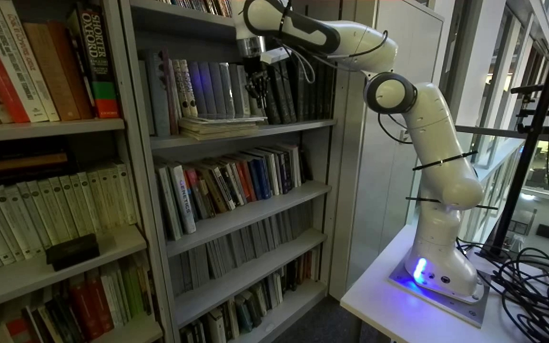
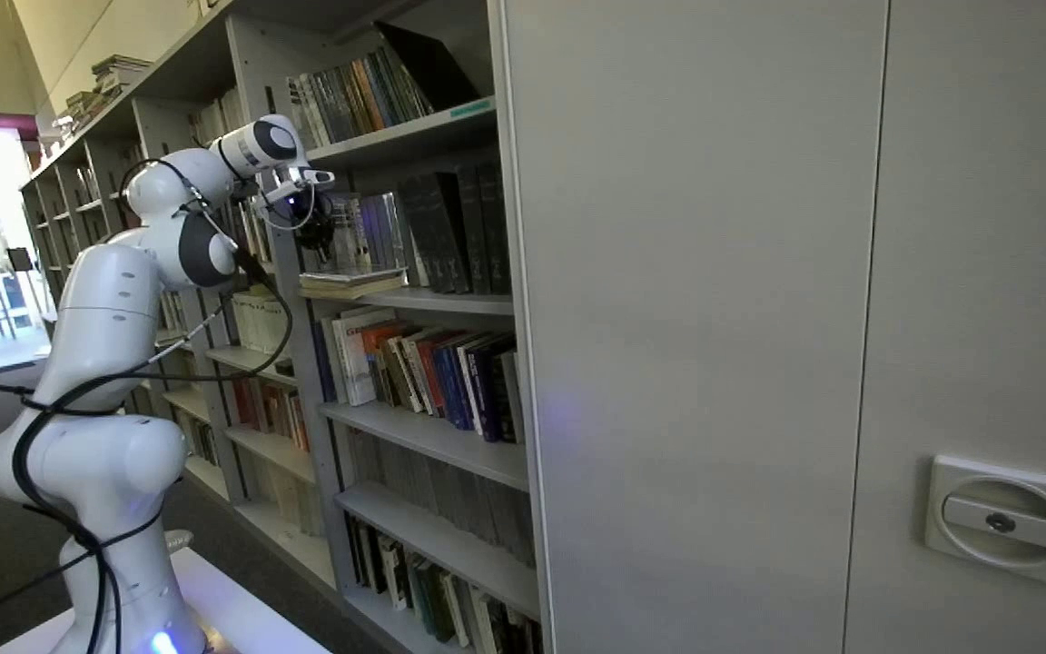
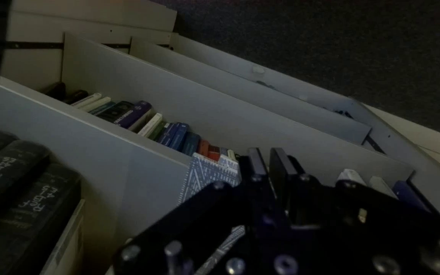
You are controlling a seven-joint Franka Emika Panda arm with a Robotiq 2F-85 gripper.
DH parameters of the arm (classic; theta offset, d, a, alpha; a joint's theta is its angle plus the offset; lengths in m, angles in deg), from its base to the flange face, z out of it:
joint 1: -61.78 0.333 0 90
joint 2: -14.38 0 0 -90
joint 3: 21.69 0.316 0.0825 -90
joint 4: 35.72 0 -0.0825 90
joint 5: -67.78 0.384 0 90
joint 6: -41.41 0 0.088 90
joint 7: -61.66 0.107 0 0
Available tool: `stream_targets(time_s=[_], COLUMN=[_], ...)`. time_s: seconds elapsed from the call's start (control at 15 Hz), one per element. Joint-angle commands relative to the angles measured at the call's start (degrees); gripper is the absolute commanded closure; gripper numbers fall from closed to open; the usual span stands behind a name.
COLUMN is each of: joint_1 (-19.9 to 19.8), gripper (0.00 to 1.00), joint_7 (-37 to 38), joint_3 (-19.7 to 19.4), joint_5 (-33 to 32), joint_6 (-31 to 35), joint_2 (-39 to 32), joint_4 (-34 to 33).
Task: Remove the thin books from the shelf and stack them neatly
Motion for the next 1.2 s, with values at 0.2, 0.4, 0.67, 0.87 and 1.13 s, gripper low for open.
stream_targets(time_s=[0.2, 0.4, 0.67, 0.87, 1.13], joint_1=[-3.52, -5.36, -5.92, -5.40, -5.26], gripper=[1.00, 1.00, 0.72, 0.74, 0.65], joint_7=[9.23, 14.48, 16.53, 15.23, 15.23], joint_3=[-1.54, -1.65, -1.40, -1.63, -1.63], joint_5=[4.44, 7.98, 7.65, 6.36, 6.34], joint_6=[1.42, 4.26, 9.56, 6.79, 6.79], joint_2=[0.56, 0.40, 0.90, -1.18, -1.43], joint_4=[1.39, 2.28, 3.60, 0.94, 0.94])
